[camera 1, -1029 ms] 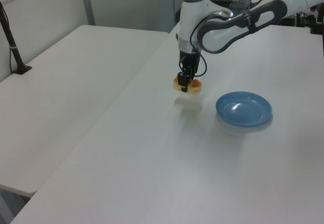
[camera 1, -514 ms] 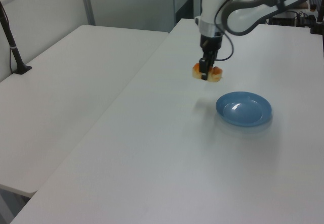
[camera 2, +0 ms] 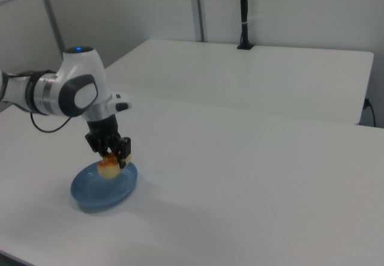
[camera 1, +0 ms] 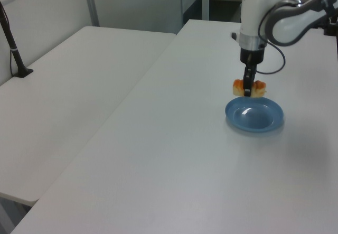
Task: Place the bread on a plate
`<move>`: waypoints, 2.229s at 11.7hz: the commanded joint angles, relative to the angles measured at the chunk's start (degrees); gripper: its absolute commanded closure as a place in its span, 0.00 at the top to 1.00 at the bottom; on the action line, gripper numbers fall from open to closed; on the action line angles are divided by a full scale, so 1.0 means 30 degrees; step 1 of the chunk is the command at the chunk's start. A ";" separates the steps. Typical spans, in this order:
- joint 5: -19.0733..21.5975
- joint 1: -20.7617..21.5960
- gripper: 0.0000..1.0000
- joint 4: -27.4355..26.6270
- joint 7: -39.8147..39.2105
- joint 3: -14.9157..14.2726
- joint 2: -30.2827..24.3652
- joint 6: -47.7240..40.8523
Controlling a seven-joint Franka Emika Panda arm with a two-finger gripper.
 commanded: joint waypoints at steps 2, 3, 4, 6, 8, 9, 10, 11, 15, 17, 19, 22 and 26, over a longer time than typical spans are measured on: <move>-0.0362 0.0988 0.54 -0.2464 0.0451 -0.0033 -0.0822 0.2192; -0.0391 0.1106 0.54 -0.2464 0.0977 -0.0033 -0.0676 0.2279; -0.0391 0.1426 0.54 -0.2406 0.1475 -0.0033 -0.0385 0.2338; -0.0711 0.1896 0.54 -0.2376 0.2384 -0.0034 0.0405 0.3126; -0.1560 0.1927 0.57 -0.2259 0.3467 -0.0063 0.1050 0.3363; -0.1650 0.1869 0.60 -0.2259 0.3676 -0.0063 0.1141 0.3596; -0.1651 0.1840 0.73 -0.2259 0.3678 -0.0063 0.1083 0.3599; -0.1651 0.1869 0.87 -0.2259 0.3707 -0.0063 0.1025 0.3570; -0.1651 0.1635 1.00 0.0307 0.3620 -0.0121 0.0059 -0.0804; -0.1593 0.1664 1.00 0.3263 0.3706 -0.0150 0.0029 -0.3101; -0.1389 0.1431 1.00 0.6835 0.3502 -0.0238 0.0057 -0.6638; -0.1212 0.0553 1.00 0.9832 0.2455 -0.0238 0.0028 -0.9601; 0.0457 -0.1645 1.00 1.2095 -0.0920 0.0025 -0.0498 -1.3009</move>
